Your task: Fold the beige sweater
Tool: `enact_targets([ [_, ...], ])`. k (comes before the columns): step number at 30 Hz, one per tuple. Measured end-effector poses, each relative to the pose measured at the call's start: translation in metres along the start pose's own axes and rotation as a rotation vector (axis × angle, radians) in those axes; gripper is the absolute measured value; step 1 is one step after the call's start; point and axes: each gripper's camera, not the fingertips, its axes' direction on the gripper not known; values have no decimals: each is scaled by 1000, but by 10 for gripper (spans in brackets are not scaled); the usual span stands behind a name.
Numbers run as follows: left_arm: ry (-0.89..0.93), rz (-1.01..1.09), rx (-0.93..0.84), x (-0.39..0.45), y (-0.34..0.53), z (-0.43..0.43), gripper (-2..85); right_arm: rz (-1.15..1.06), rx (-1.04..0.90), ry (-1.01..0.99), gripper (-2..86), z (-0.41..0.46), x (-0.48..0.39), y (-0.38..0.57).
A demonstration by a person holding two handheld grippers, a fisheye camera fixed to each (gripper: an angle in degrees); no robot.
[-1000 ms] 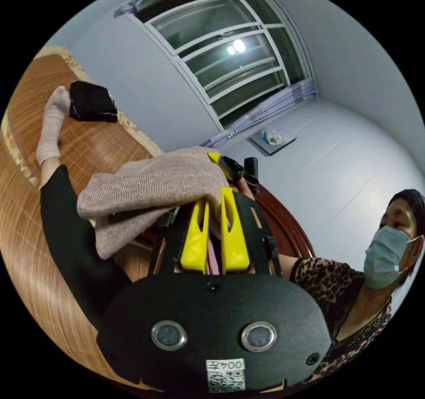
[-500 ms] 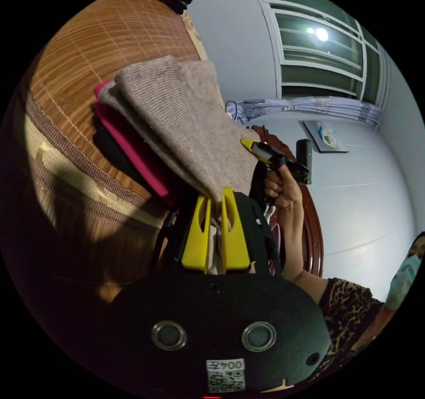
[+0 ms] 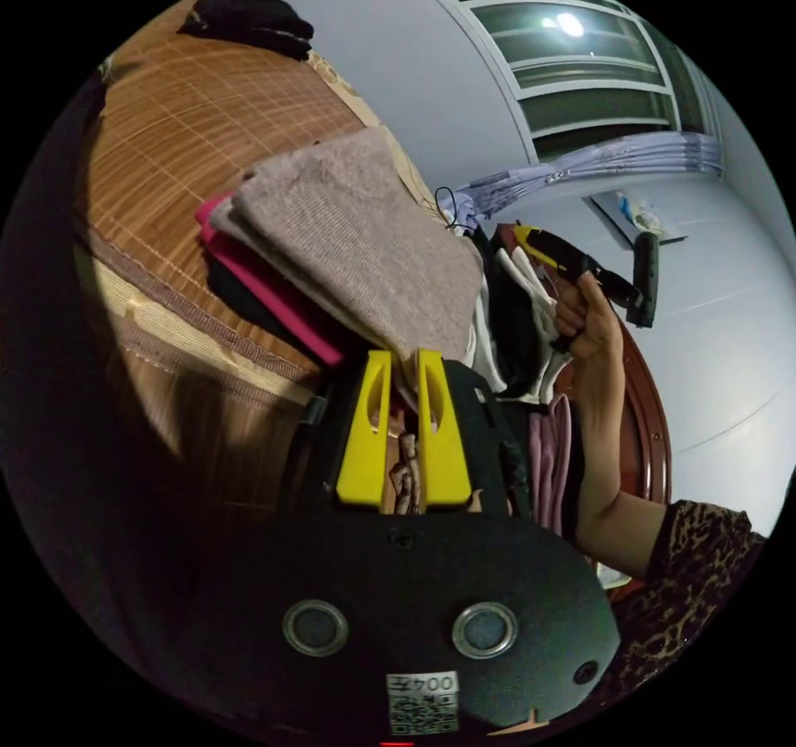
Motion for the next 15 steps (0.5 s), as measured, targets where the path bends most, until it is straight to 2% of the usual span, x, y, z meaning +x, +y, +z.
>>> enact_targets([
  [2, -11, 47, 25, 15, 8, -13, 46, -93, -18, -186, 109, -1, -18, 1],
  [4, -22, 104, 58, 32, 16, -27, 42, -193, -96, -208, 111, 13, -43, 0],
  [9, -114, 290, 178, 82, 45, -84, 27, -374, -257, -113, 137, 47, -96, -1],
  [11, -223, 373, 215, 100, 67, -119, 24, -426, -359, -34, 151, 69, -111, 2],
  [15, -465, 408, 258, 103, 123, -177, 24, -449, -371, -11, 151, 79, -125, 5],
])
